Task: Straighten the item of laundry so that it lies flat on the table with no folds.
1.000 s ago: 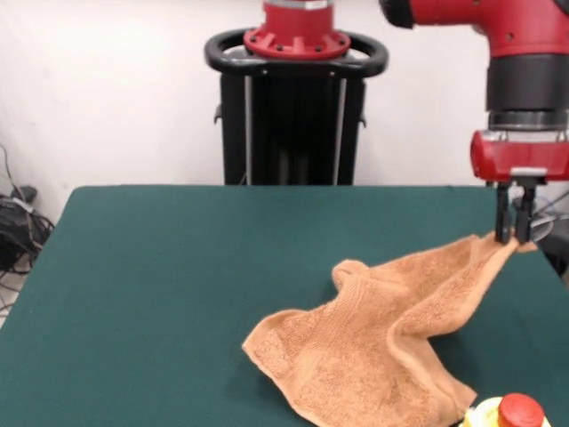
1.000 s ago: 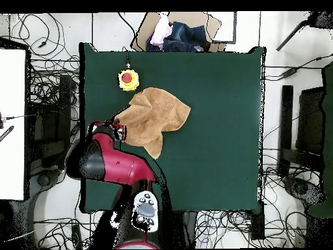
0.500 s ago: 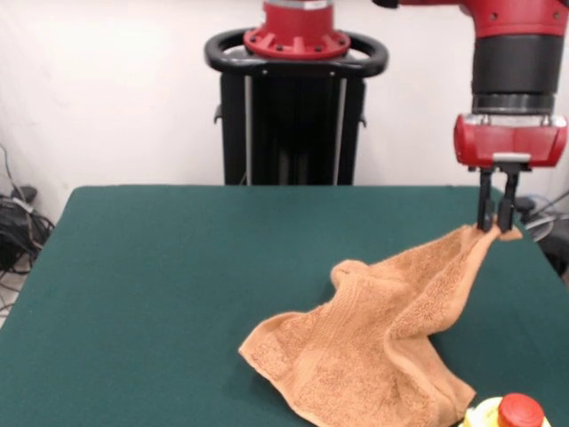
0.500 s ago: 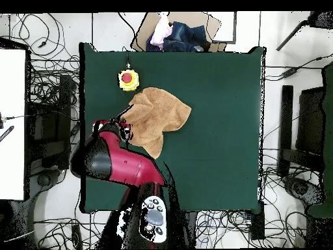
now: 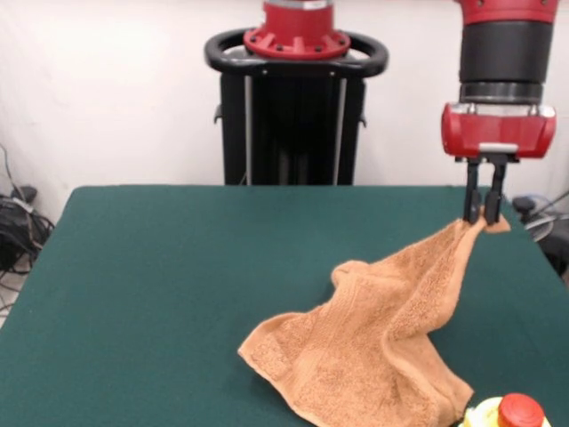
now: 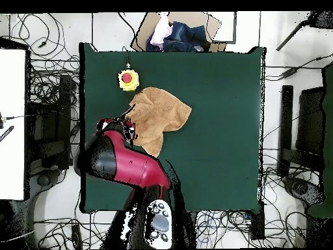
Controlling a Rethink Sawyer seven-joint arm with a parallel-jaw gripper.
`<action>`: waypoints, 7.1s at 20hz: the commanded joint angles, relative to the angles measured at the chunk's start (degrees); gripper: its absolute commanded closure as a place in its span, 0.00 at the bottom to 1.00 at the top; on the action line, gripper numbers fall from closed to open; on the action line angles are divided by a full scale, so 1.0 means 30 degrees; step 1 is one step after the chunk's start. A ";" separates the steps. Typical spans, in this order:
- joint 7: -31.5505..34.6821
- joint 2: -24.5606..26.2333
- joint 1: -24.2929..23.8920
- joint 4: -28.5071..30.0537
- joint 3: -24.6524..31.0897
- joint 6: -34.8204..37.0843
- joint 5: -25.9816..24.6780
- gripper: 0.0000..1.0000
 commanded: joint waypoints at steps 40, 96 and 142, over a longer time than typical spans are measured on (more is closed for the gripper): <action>1.1019 0.2950 0.2713 0.1002 0.2204 -0.1965 0.4288 1.00; 0.7204 -0.0576 -0.1088 0.2192 -0.0069 0.0423 -0.1227 0.00; 0.6455 0.0998 -0.5944 0.0318 0.2330 -0.0330 -0.6044 0.00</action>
